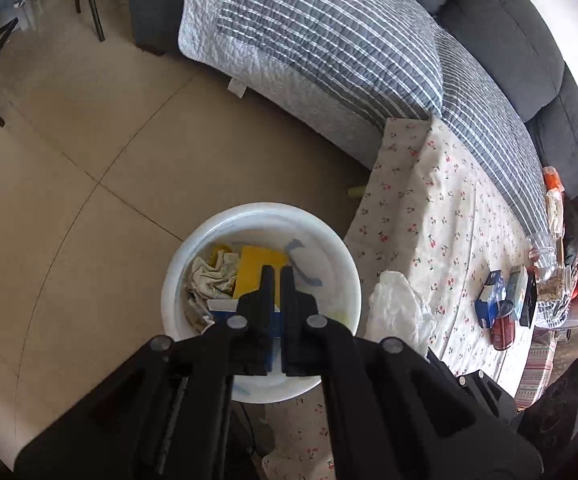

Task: Collect trash
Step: 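Carry box and tissue to the wastebasket and open both tools to drop them, then move both open tools back toward the second blue box and milk carton, then grasp the blue snack box with the left tool while the right tool grasps the milk carton, then carry box and milk carton to the wastebasket and open both tools to drop them, then move both open tools back toward the red can and black tray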

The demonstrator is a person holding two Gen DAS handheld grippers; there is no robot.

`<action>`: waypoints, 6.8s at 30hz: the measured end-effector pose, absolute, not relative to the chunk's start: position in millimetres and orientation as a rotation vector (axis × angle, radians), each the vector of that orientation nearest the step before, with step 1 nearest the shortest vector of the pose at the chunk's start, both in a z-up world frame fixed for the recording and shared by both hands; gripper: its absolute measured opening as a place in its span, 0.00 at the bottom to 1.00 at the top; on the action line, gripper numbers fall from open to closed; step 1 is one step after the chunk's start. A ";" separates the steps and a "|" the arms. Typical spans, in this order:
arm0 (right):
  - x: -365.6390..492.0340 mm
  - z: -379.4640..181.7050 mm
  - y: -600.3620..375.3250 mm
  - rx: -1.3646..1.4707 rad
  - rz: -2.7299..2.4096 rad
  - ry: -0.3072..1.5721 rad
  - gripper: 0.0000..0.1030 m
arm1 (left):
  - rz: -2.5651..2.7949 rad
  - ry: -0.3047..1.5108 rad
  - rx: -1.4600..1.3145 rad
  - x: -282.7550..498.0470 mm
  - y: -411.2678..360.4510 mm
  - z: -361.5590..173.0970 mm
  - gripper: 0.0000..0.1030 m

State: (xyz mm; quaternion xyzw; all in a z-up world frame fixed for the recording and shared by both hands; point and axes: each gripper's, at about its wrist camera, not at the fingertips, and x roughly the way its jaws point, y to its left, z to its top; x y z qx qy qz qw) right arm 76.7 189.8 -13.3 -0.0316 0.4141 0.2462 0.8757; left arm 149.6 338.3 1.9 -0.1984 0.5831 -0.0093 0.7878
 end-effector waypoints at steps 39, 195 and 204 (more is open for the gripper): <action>52.5 18.6 -48.9 -0.052 0.186 0.980 0.60 | -0.336 1.227 -0.060 151.9 127.2 25.2 0.50; 89.7 -36.7 181.4 0.102 0.458 1.043 0.60 | -0.030 1.268 -0.377 138.3 329.3 -7.7 0.65; 72.3 -15.9 123.0 0.025 0.404 1.033 0.62 | -0.081 1.262 -0.319 138.8 293.7 0.5 0.65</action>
